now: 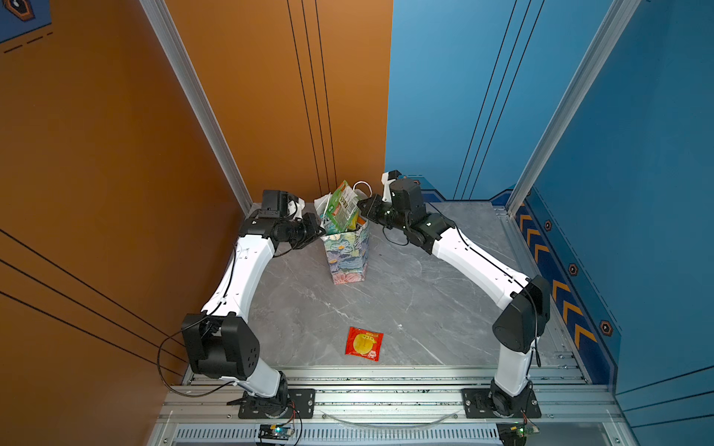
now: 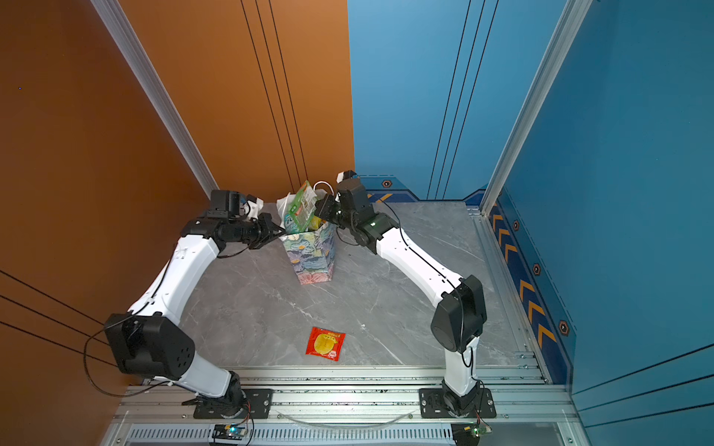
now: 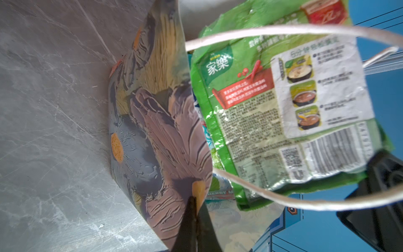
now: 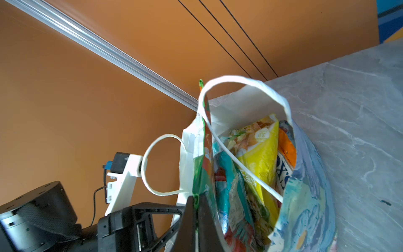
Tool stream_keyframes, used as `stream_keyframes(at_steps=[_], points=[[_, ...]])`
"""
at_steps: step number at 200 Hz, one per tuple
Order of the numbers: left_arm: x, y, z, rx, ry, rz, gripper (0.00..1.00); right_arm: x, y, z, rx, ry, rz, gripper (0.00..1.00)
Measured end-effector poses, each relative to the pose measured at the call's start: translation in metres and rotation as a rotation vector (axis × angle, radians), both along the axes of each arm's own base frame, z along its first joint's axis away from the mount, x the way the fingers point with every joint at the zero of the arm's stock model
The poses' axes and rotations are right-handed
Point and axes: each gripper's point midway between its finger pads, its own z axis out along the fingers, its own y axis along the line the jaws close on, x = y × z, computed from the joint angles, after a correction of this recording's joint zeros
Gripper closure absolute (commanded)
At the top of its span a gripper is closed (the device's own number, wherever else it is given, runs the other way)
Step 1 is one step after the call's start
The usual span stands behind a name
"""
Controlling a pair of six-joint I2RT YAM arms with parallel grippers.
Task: Place the snacks into the paper bag
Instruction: Place the snack in the paper bag.
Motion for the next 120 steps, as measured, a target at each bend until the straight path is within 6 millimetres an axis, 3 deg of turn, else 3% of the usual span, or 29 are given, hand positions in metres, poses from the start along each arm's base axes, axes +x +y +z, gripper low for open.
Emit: stream_keyframes(at_steps=[17, 32, 73, 120], points=[[0.0, 0.0, 0.0, 0.0, 0.0, 0.0, 1.0, 0.0, 0.0, -0.009, -0.004, 0.014, -0.013, 1.0], [0.0, 0.0, 0.0, 0.0, 0.0, 0.0, 1.0, 0.0, 0.0, -0.016, -0.011, 0.028, -0.025, 0.93], [0.0, 0.0, 0.0, 0.0, 0.0, 0.0, 1.0, 0.0, 0.0, -0.02, -0.006, 0.046, -0.05, 0.6], [0.0, 0.0, 0.0, 0.0, 0.0, 0.0, 1.0, -0.009, 0.009, -0.024, -0.046, 0.028, -0.045, 0.59]])
